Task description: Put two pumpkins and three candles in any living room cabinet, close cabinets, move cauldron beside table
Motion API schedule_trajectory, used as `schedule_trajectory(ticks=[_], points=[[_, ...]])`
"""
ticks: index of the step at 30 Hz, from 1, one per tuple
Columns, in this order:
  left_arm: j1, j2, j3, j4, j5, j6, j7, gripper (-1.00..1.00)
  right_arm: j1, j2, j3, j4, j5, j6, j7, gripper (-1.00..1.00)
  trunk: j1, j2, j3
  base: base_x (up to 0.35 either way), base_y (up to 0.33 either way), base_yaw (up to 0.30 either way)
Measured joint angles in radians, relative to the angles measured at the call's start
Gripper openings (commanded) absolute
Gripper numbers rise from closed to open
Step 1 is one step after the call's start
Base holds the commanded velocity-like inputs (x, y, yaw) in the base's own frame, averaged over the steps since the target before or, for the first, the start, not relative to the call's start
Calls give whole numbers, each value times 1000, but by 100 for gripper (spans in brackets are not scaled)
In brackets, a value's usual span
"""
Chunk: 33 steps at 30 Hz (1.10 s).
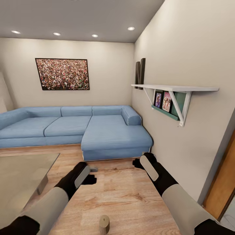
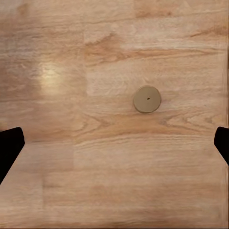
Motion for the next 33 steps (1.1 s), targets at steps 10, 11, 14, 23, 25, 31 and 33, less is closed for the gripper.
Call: schedule_trajectory(ticks=[10,11,14,23,25,31,33], points=[[-117,-3,1,308,-4,-160,-185,100,0,1,1,-8,1,0,-5,100,0,0,0,31,-22,3],[-119,-3,0,312,-4,-163,-188,100,0,1,1,-8,1,0,-5,100,0,0,0,181,-128,0],[-121,-3,0,318,-4,-167,-192,100,0,1,1,-8,1,-1,-6,100,0,0,0,181,-128,0],[-122,-3,0,322,-4,-173,-195,100,0,2,1,-8,1,-2,-7,100,0,0,0,209,-149,0],[-123,-2,1,323,-4,-176,-196,100,0,2,1,-8,1,-2,-6,100,0,0,0,153,-129,0],[-125,-3,10,324,4,-171,-194,100,0,4,2,-10,1,-3,-6,100,0,0,0,42,-38,0],[-126,-3,12,324,7,-170,-195,100,0,10,2,-11,1,-4,-7,100,0,0,0,11,-10,0]])
